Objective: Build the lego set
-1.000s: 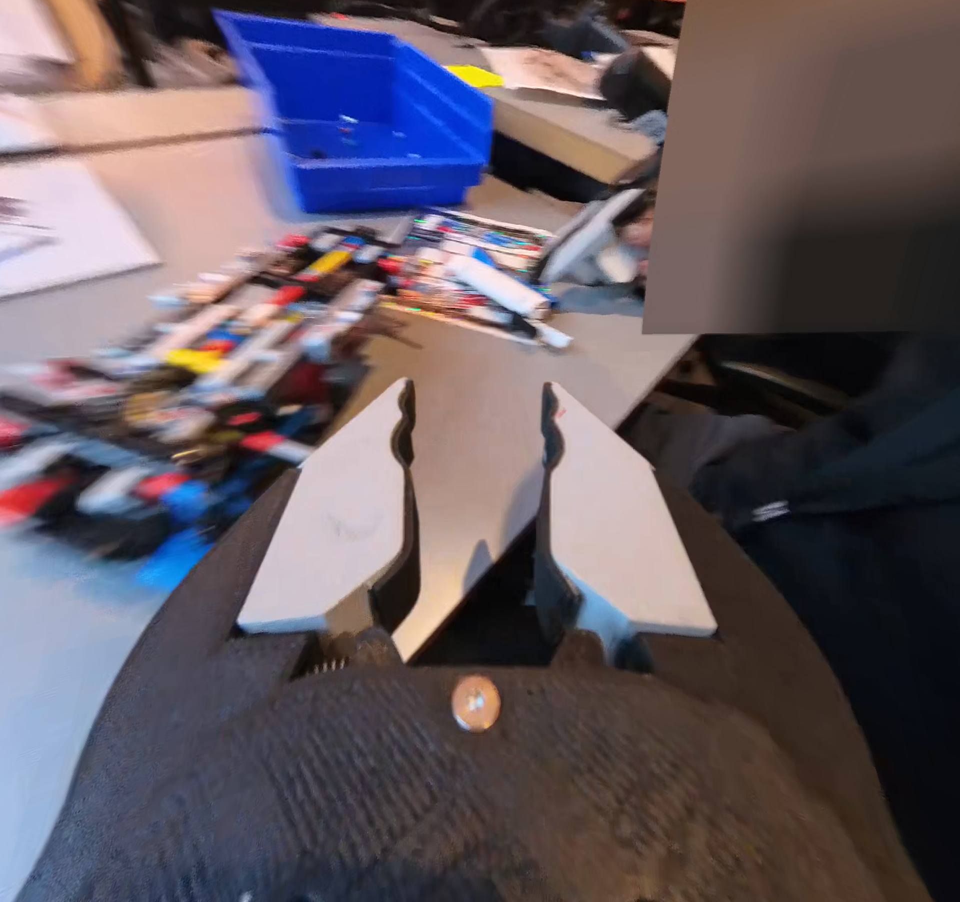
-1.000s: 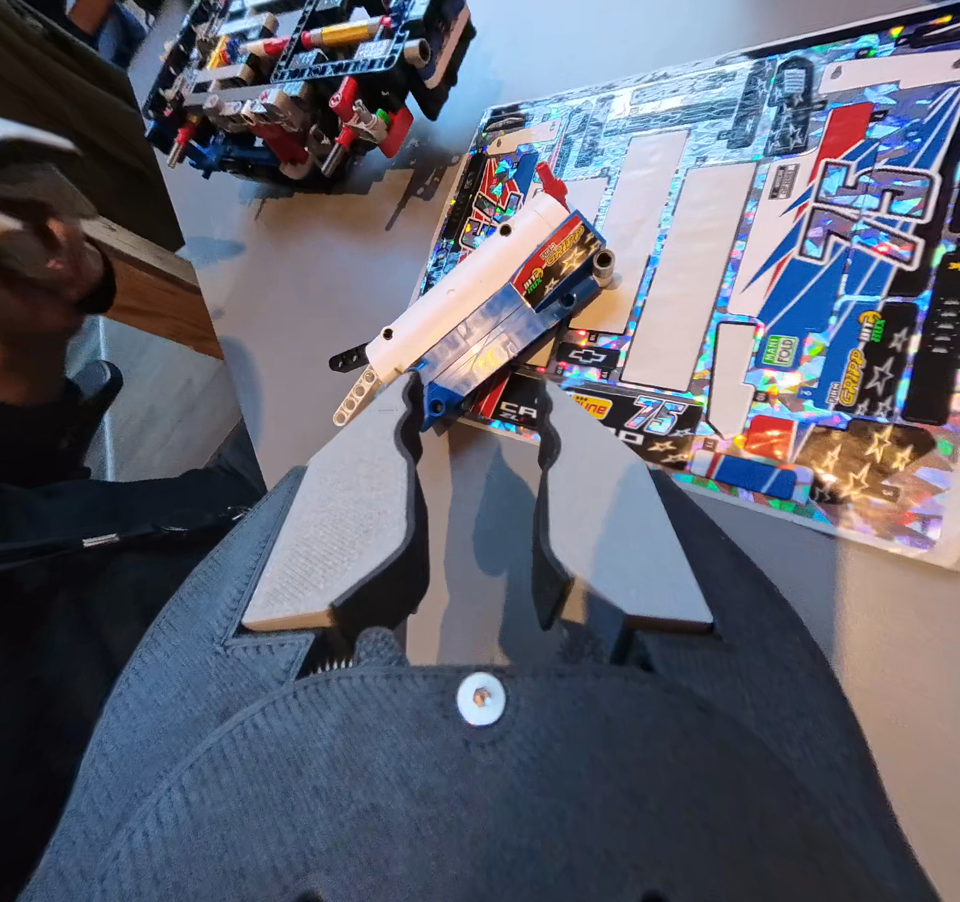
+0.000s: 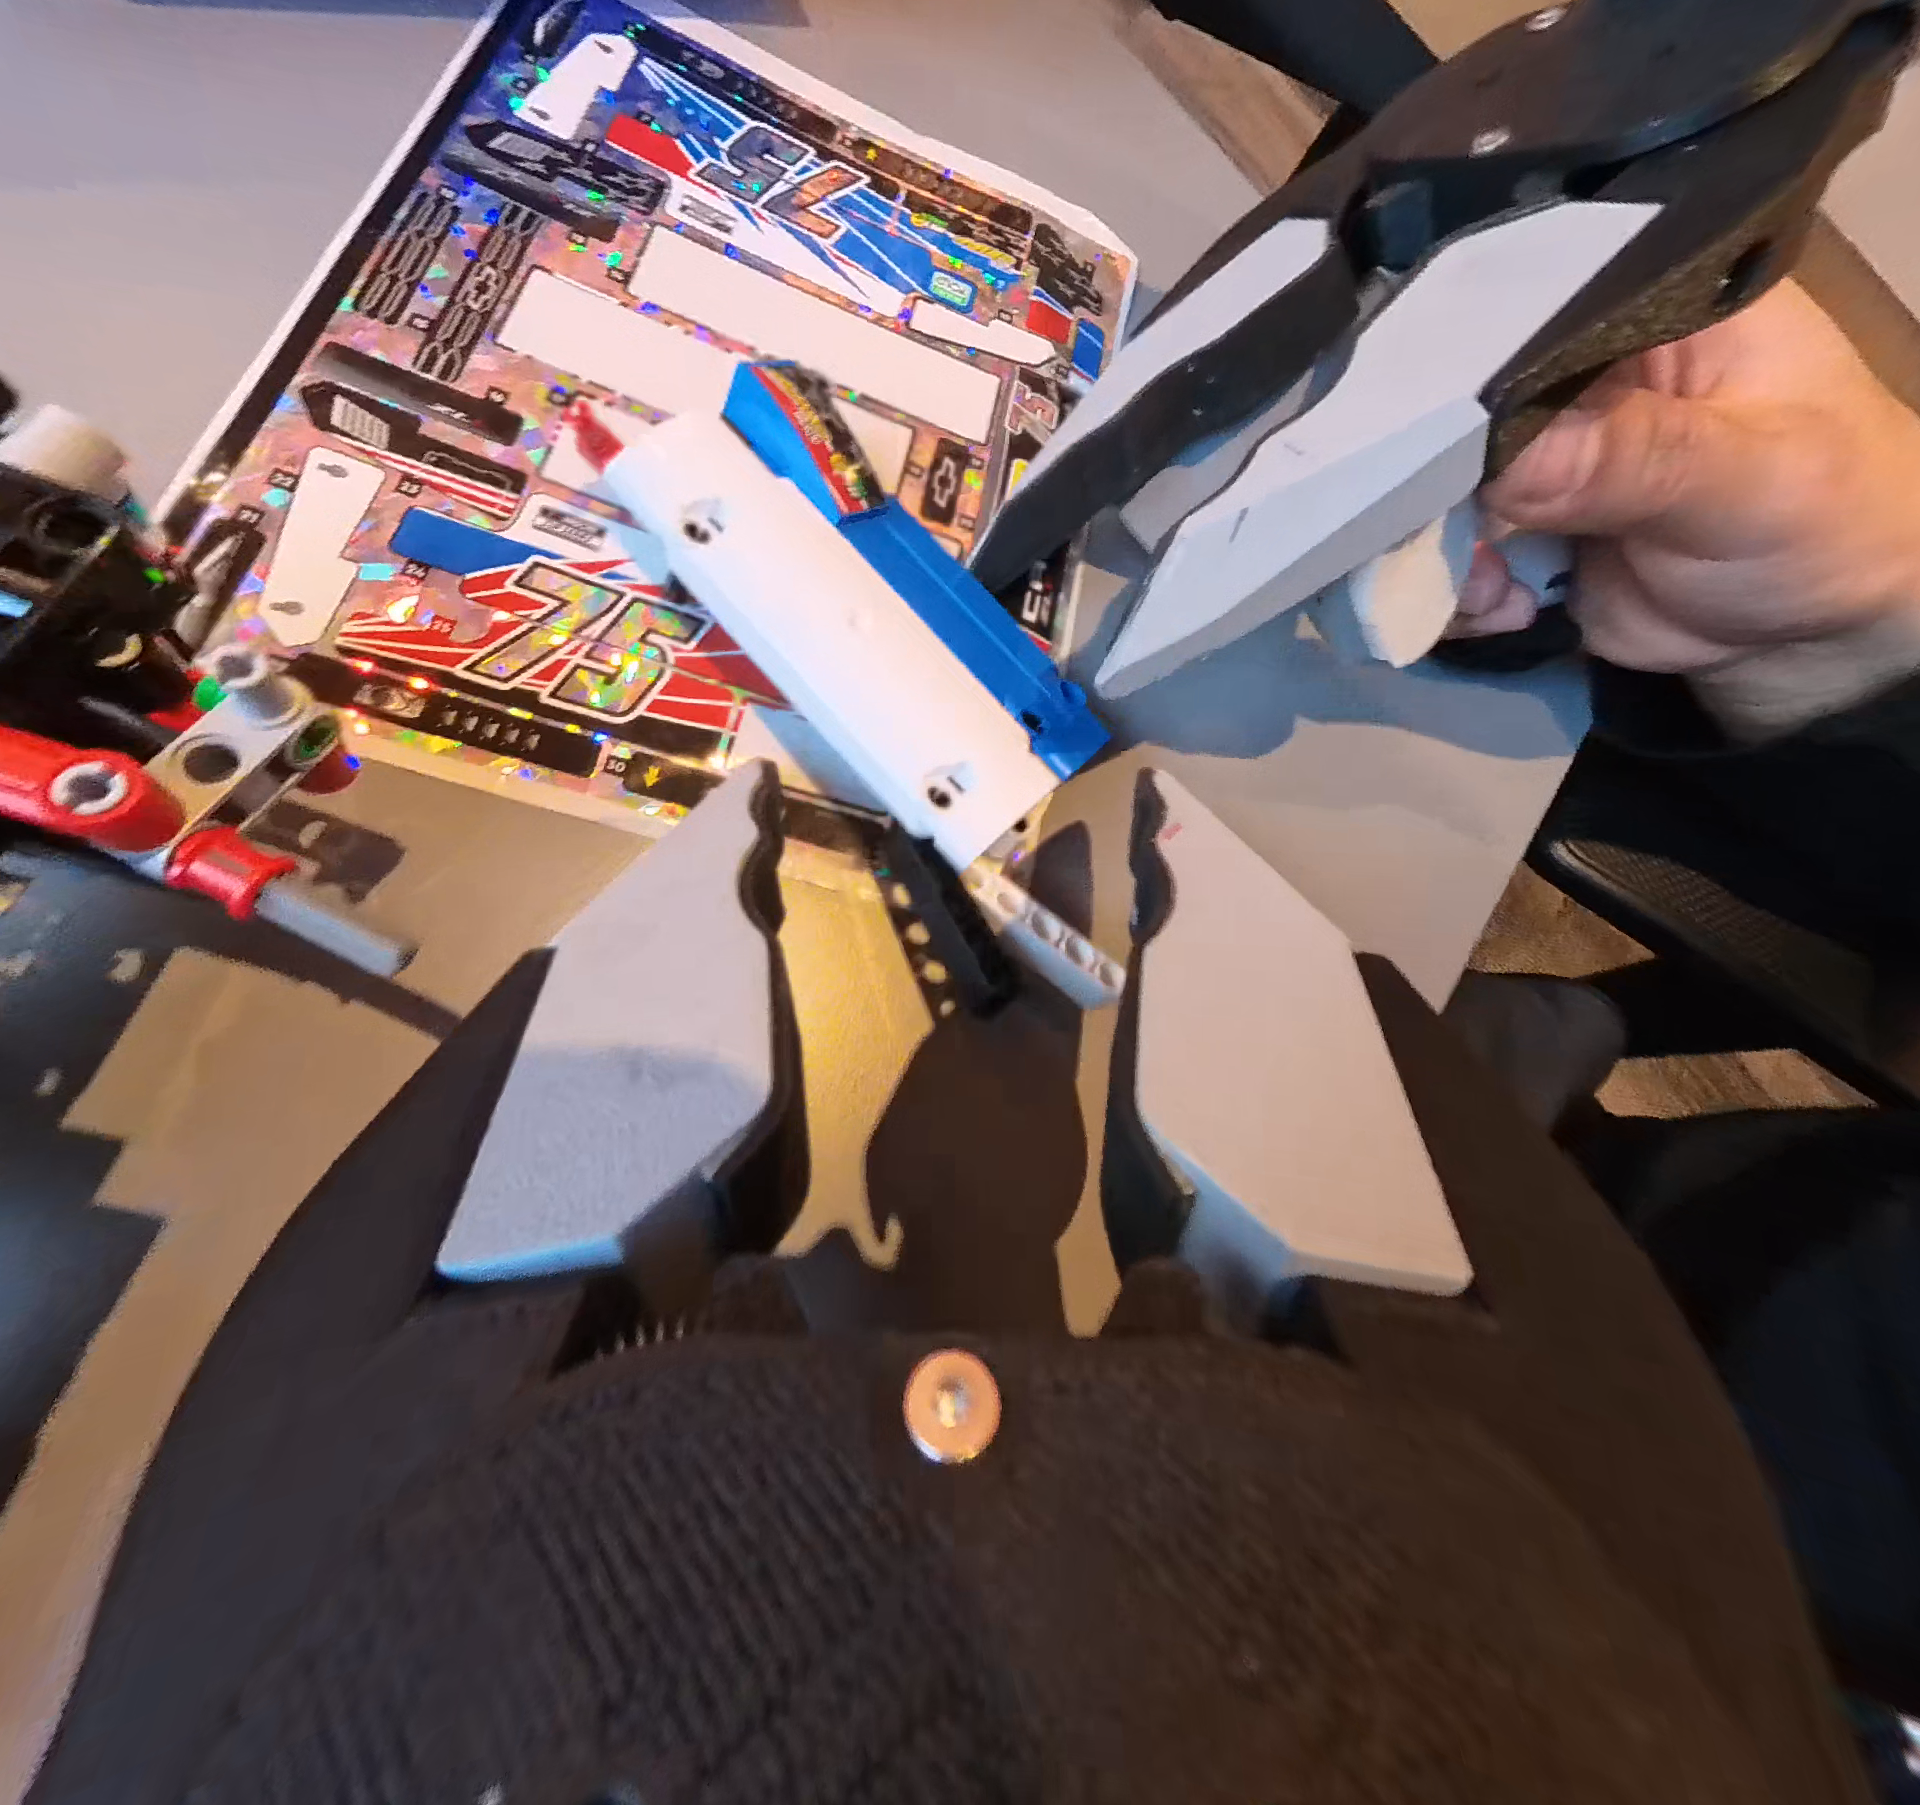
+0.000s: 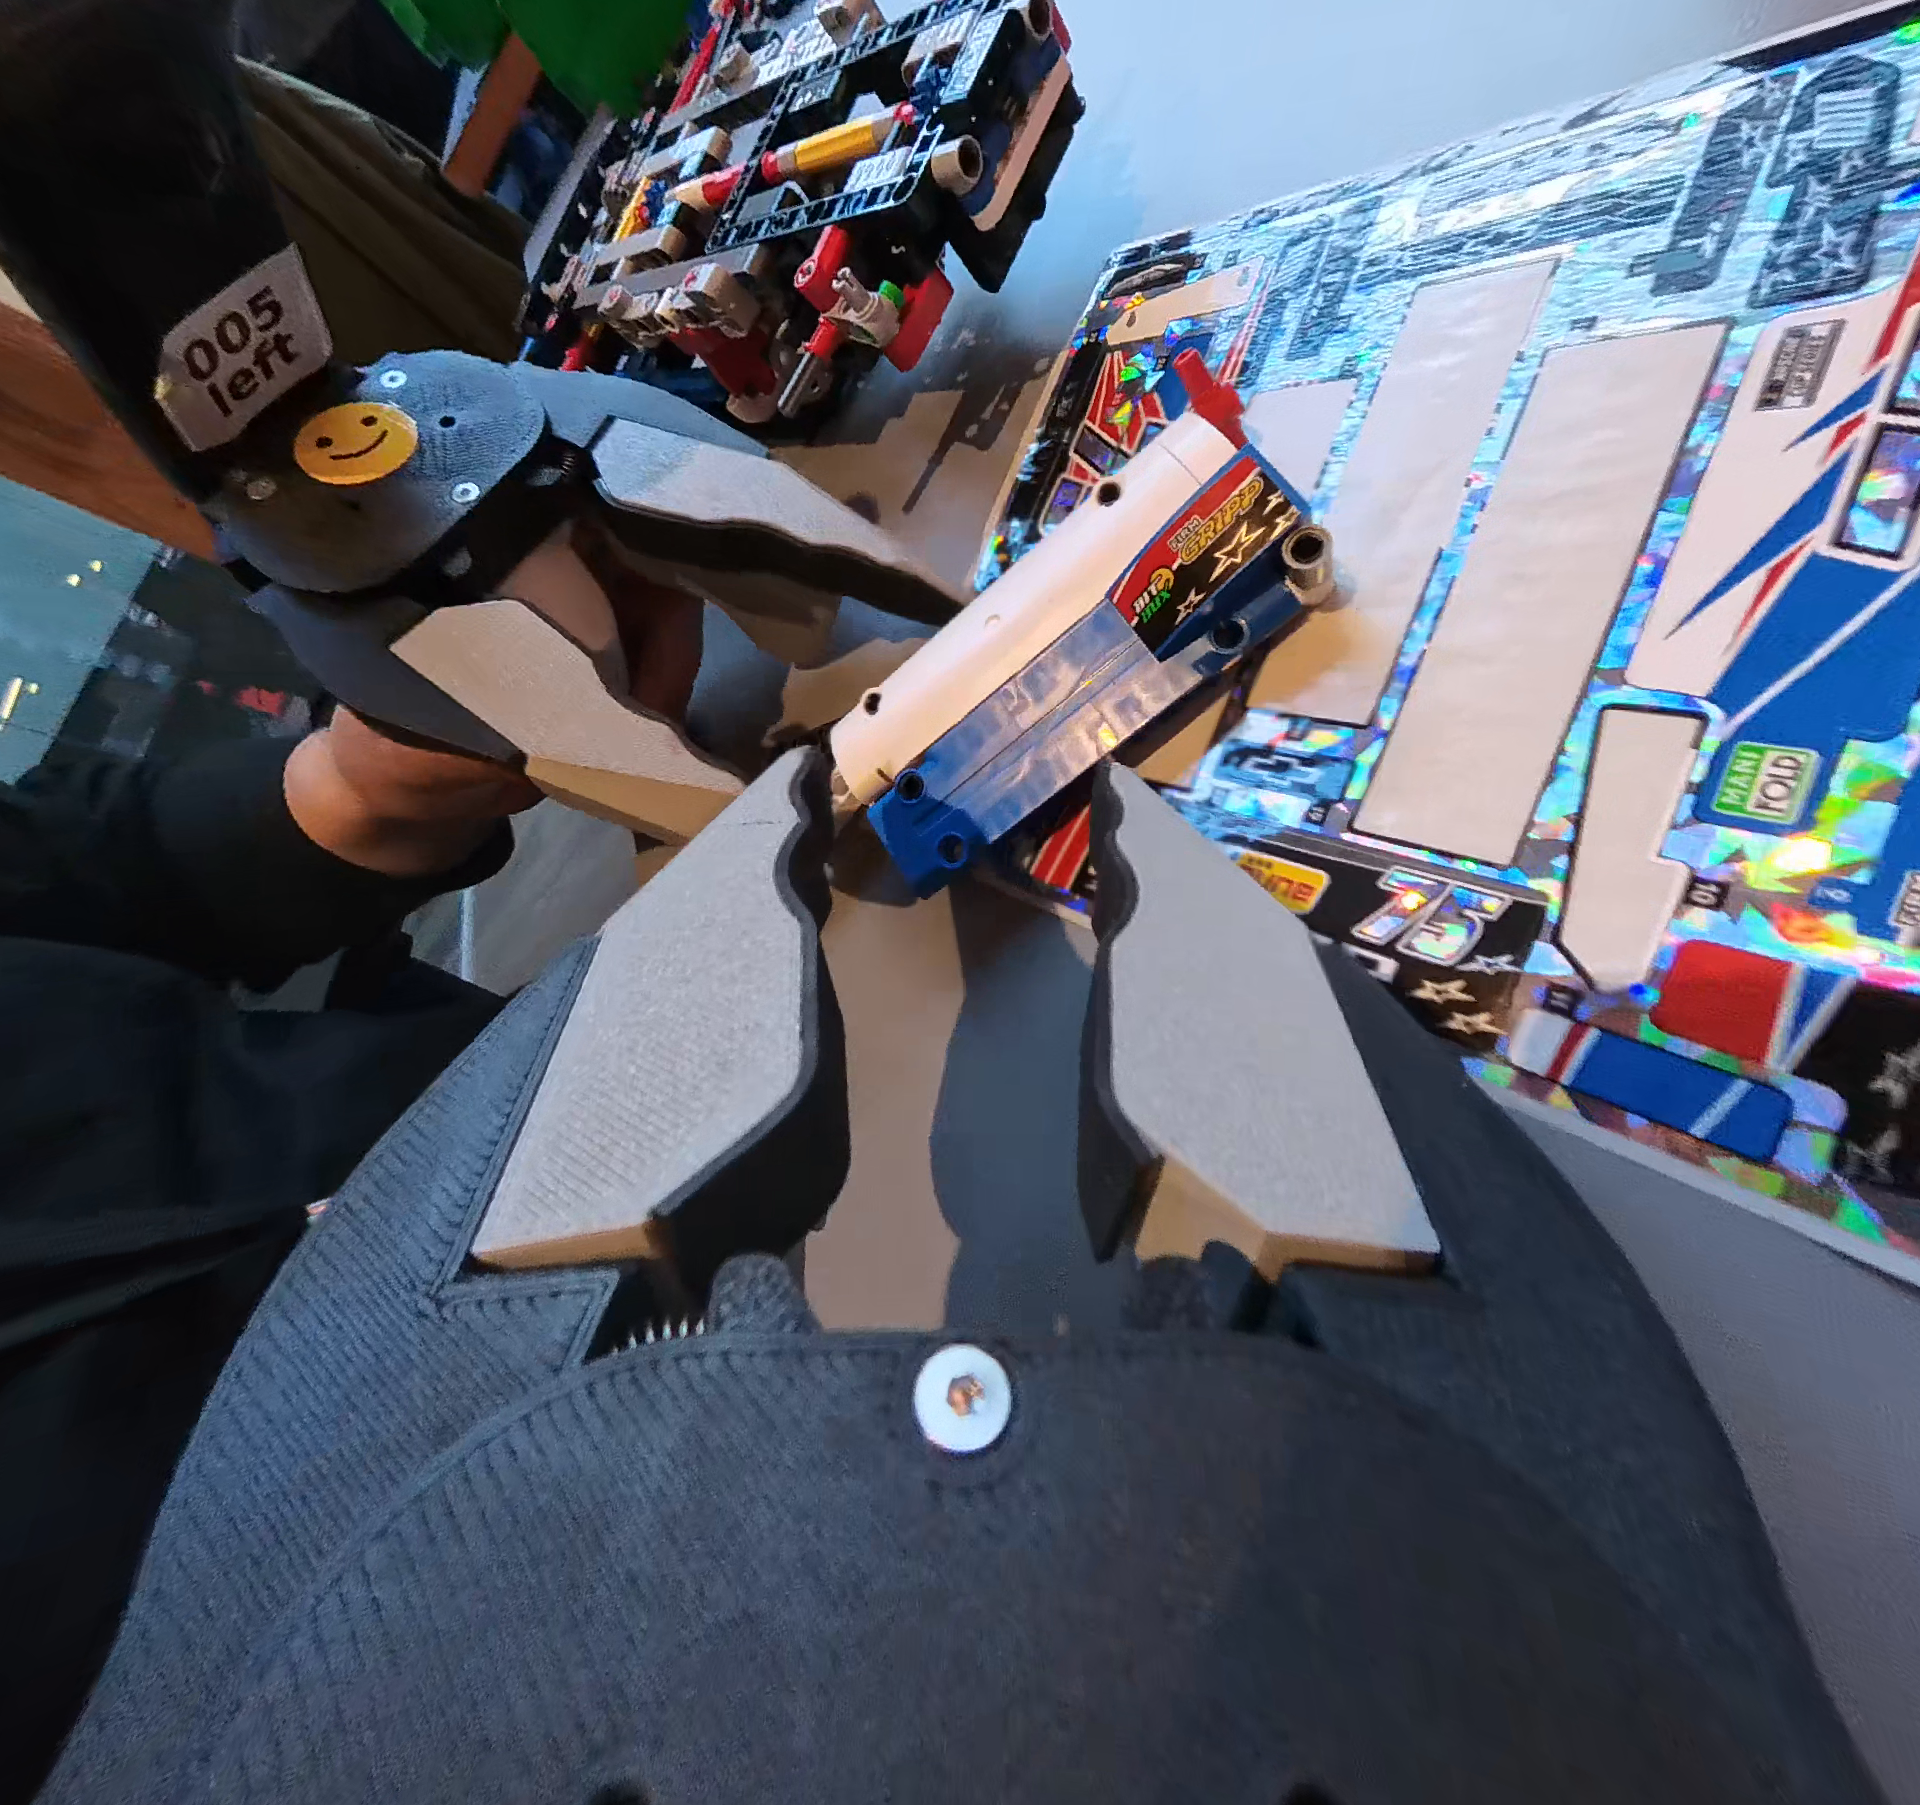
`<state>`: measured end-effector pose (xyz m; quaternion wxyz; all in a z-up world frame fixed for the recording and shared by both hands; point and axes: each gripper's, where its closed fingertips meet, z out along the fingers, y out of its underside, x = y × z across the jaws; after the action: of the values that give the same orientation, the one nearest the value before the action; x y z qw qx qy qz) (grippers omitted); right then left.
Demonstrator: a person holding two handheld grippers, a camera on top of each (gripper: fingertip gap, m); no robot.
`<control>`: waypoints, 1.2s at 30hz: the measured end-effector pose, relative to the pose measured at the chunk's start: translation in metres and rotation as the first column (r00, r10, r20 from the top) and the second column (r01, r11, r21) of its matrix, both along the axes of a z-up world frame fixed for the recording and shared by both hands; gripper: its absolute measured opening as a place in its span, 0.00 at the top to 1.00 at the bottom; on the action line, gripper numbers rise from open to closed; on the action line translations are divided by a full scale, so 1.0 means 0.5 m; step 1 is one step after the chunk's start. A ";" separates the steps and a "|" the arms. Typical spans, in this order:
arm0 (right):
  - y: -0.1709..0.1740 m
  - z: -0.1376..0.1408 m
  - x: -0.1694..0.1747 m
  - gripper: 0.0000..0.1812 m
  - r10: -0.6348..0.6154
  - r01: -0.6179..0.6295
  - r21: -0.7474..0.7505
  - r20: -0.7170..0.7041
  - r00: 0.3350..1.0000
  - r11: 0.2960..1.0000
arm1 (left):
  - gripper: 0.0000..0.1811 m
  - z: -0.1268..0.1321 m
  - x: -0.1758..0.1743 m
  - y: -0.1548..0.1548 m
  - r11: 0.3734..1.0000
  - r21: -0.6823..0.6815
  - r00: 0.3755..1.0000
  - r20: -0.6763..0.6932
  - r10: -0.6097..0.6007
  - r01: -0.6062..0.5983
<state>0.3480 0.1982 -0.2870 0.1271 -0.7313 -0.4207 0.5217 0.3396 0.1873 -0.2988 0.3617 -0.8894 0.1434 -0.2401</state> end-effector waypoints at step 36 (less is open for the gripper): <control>-0.099 0.125 -0.040 0.79 0.125 -0.258 -0.316 -0.383 0.915 0.913 | 0.87 0.143 -0.029 -0.160 0.932 0.360 0.990 0.141 -0.022 -0.030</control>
<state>0.3279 0.1487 -0.2243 0.0121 -0.5902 -0.3586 0.7231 0.3253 0.1072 -0.2274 0.5289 -0.7885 0.1571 -0.2718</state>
